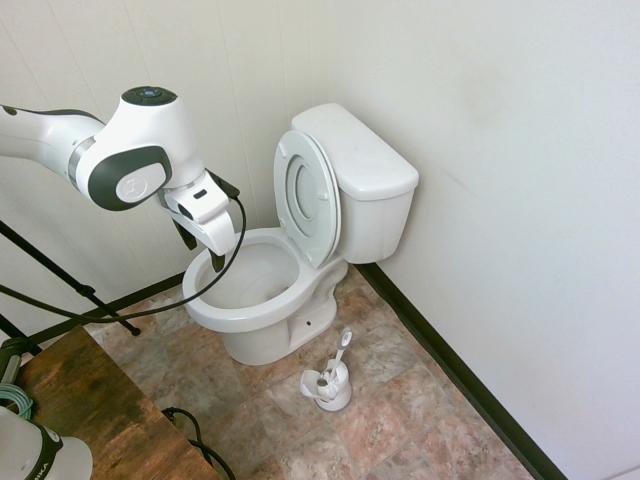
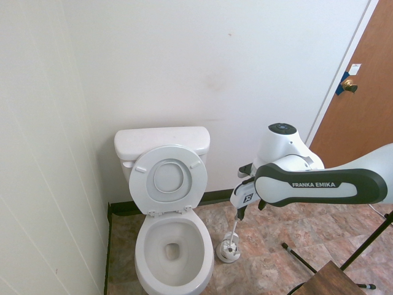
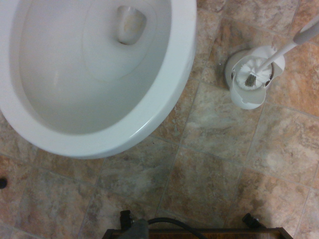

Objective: Clean the toilet

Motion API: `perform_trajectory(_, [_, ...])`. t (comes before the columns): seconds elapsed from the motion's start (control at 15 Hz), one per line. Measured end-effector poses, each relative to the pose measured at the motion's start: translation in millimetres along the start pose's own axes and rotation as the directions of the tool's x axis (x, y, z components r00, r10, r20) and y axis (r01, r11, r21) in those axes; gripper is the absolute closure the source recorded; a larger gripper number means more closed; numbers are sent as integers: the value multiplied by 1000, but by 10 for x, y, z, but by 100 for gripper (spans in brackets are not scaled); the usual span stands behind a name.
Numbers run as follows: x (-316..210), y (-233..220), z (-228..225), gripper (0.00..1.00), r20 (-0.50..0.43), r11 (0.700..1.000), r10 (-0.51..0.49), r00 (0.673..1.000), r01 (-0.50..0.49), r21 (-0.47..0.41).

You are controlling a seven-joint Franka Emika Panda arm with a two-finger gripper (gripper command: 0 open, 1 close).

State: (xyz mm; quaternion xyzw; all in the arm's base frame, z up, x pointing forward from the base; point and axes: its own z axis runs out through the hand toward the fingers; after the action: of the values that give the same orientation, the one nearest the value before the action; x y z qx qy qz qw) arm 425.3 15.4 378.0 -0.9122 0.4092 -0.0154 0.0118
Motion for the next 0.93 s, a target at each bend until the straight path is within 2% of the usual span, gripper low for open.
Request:
perform_trajectory(0.2, [40, -23, 38, 0, -10, 1000, 16, 1000, -16, -2])
perform_trajectory(0.47, [503, -177, 331, 0, -29, 991, 130, 991, -130, -26])
perform_trajectory(0.67, [940, -310, 652, 0, -48, 969, 240, 970, -242, -55])
perform_trajectory(0.93, [1615, -379, 1312, 0, -37, 924, 367, 930, -368, -101])
